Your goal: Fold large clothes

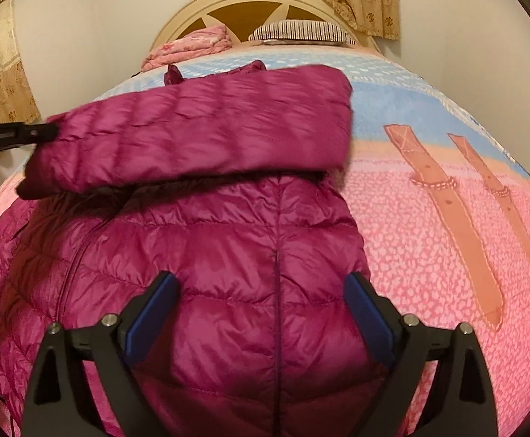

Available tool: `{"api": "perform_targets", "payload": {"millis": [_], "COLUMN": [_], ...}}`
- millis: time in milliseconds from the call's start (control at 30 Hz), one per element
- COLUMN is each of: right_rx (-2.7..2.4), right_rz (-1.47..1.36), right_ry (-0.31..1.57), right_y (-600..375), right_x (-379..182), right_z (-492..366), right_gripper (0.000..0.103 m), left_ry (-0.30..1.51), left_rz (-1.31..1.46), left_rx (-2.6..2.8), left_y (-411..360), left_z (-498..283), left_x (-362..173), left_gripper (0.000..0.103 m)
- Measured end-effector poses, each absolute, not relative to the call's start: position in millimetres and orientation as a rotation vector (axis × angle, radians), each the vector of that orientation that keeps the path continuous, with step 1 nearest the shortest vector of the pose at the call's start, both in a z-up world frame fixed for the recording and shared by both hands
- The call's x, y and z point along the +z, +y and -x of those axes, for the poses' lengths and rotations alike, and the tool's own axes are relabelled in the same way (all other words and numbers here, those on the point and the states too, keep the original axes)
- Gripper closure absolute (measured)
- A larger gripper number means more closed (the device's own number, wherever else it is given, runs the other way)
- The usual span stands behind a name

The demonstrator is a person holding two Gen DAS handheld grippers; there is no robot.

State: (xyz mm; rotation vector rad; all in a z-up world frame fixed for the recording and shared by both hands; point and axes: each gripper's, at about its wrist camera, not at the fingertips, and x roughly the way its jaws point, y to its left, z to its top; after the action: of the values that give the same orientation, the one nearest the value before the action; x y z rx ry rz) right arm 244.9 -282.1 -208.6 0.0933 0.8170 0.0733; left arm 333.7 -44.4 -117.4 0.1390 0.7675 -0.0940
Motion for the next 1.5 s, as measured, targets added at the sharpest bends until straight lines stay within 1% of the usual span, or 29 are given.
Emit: {"api": "perform_targets", "payload": {"millis": [267,333,433,467,500,533,567,600,633,667,733,867,933,967,1000,1033,1133,1233,1367,1500], "right_rx": [0.072,0.069,0.083,0.088,0.096,0.104,0.104,0.099,0.087,0.073,0.05,0.017,0.011,0.004,-0.005,-0.011,-0.014,0.002,0.023,0.043], "right_rz": [-0.066,-0.057,-0.07,-0.07,-0.073,-0.08,-0.085,-0.085,-0.082,-0.075,-0.057,-0.044,-0.039,-0.041,-0.046,-0.055,-0.067,-0.035,-0.052,-0.114], "right_ry": [0.849,0.852,0.855,0.863,0.871,0.874,0.868,0.856,0.836,0.813,0.769,0.67,0.64,0.64,0.648,0.657,0.677,0.716,0.793,0.848], "right_y": [-277.9,-276.9,-281.3,-281.8,-283.7,-286.6,-290.5,-294.5,-298.9,-301.8,-306.6,-307.9,-305.8,-306.3,-308.7,-309.4,-309.9,-305.6,-309.3,-321.3], "right_x": [-213.4,-213.5,-210.6,-208.2,-204.1,-196.6,-187.4,-177.8,-165.8,-155.0,-136.3,-118.2,-120.2,-123.4,-126.6,-132.3,-148.5,-164.0,-191.0,-203.5], "right_z": [-248.5,-248.4,-245.1,-243.5,-241.4,-239.1,-236.8,-235.1,-235.4,-238.2,-249.3,-288.5,-314.8,-325.4,-340.0,-353.2,-384.5,-397.0,-401.7,-404.6], "right_gripper": [0.003,0.003,0.003,0.004,0.007,0.013,0.015,0.017,0.017,0.017,0.017,0.017,0.024,0.033,0.038,0.039,0.04,0.04,0.042,0.042], "left_ry": [0.785,0.81,0.841,0.819,0.784,0.753,0.714,0.684,0.661,0.615,0.586,0.655,0.659,0.652,0.646,0.642,0.657,0.725,0.806,0.846], "left_rz": [-0.23,-0.191,-0.206,-0.22,-0.227,-0.232,-0.236,-0.227,-0.212,-0.186,-0.167,-0.098,-0.105,-0.128,-0.148,-0.169,-0.222,-0.236,-0.209,-0.185], "left_rx": [0.011,-0.006,-0.009,-0.008,0.001,0.015,0.042,0.064,0.077,0.093,0.111,0.082,0.059,0.051,0.054,0.054,0.068,0.082,0.085,0.06], "left_y": [-25.3,-22.5,-24.4,-25.0,-24.5,-24.9,-23.5,-21.7,-20.0,-17.7,-17.7,-27.7,-43.2,-53.4,-60.5,-67.4,-79.7,-76.9,-67.5,-65.8], "left_z": [-337.7,-342.5,-343.9,-340.0,-335.7,-331.7,-329.1,-328.1,-327.5,-326.0,-329.0,-343.4,-347.3,-349.1,-351.0,-353.6,-366.7,-384.5,-399.5,-405.8], "left_x": [-151.2,-154.9,-151.0,-144.6,-136.7,-130.6,-122.8,-116.1,-111.4,-105.8,-101.8,-107.8,-111.7,-114.1,-116.2,-120.2,-137.6,-160.6,-189.4,-200.6], "left_gripper": [0.098,0.098,0.095,0.095,0.093,0.084,0.073,0.041,0.012,0.007,0.007,0.007,0.007,0.007,0.007,0.007,0.007,0.007,0.007,0.006]}}
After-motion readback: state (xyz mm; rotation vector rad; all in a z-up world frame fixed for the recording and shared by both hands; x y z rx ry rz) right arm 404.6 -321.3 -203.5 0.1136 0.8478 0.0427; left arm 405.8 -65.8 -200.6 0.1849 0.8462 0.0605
